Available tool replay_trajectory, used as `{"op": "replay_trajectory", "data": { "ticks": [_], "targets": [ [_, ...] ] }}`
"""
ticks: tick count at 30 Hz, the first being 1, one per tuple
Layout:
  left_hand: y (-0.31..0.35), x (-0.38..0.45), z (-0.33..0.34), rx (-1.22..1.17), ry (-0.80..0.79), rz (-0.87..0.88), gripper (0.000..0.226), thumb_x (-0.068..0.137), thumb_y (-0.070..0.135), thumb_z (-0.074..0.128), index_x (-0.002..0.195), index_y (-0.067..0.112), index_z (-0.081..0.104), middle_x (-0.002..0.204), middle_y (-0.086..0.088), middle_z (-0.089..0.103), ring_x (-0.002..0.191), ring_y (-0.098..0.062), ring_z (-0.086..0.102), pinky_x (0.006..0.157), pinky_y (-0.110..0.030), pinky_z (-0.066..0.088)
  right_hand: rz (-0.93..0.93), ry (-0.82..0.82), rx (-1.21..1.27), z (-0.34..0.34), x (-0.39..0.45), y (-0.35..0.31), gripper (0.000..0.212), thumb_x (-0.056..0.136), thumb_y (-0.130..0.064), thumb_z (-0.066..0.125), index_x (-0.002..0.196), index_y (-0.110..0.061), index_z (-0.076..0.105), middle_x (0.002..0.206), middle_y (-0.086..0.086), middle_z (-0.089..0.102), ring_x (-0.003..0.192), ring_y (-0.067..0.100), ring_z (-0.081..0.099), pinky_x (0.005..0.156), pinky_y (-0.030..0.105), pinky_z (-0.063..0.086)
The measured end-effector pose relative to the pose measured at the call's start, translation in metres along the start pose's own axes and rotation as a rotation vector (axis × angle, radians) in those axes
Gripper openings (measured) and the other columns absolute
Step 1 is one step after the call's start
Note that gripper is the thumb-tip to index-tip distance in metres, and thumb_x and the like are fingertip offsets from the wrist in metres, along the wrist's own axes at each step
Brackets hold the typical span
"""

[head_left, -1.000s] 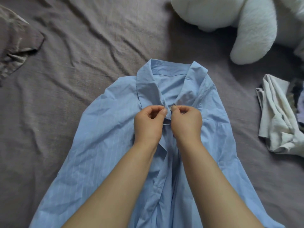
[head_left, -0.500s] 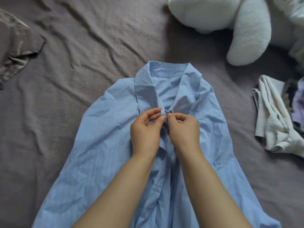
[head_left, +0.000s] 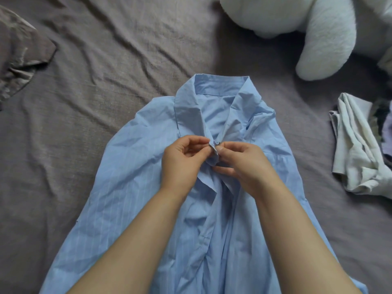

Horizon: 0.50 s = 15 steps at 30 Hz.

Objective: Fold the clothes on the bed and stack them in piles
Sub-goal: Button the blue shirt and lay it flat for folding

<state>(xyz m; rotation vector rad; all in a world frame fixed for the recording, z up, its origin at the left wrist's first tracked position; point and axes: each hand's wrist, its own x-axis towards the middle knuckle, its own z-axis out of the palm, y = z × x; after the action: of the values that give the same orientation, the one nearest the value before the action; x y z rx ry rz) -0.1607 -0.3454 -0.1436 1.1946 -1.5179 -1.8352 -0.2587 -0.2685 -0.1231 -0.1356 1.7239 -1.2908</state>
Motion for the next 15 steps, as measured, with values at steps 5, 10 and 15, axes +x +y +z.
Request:
{"op": "replay_trajectory", "data": {
  "ticks": [5, 10, 15],
  "targets": [
    [-0.003, -0.007, 0.016, 0.19, 0.101, 0.148, 0.023, 0.077, 0.0, 0.072, 0.08, 0.022, 0.063, 0.077, 0.007, 0.068, 0.071, -0.002, 0.064, 0.071, -0.015, 0.05, -0.051, 0.154, -0.034, 0.013, 0.003, 0.009, 0.027, 0.082, -0.012, 0.054, 0.079, 0.013, 0.063, 0.091, 0.037, 0.064, 0.085, 0.04, 0.068, 0.083, 0.056, 0.054],
    [-0.01, -0.012, 0.027, 0.417, 0.217, 0.374, 0.02, 0.076, 0.001, 0.069, 0.092, 0.012, 0.066, 0.085, -0.001, 0.069, 0.077, -0.01, 0.063, 0.074, -0.019, 0.047, -0.076, 0.164, 0.059, 0.017, 0.001, 0.019, 0.021, 0.084, -0.024, 0.068, 0.072, -0.008, 0.076, 0.083, 0.022, 0.072, 0.082, 0.031, 0.068, 0.085, 0.049, 0.052],
    [-0.014, -0.013, 0.023, 0.496, 0.228, 0.443, 0.024, 0.075, 0.003, 0.068, 0.098, 0.01, 0.063, 0.087, -0.001, 0.067, 0.077, -0.019, 0.064, 0.072, -0.028, 0.047, -0.12, 0.211, 0.017, 0.021, 0.006, 0.019, 0.021, 0.084, -0.023, 0.068, 0.069, -0.01, 0.074, 0.078, 0.014, 0.074, 0.087, 0.035, 0.07, 0.086, 0.054, 0.054]
  ]
}}
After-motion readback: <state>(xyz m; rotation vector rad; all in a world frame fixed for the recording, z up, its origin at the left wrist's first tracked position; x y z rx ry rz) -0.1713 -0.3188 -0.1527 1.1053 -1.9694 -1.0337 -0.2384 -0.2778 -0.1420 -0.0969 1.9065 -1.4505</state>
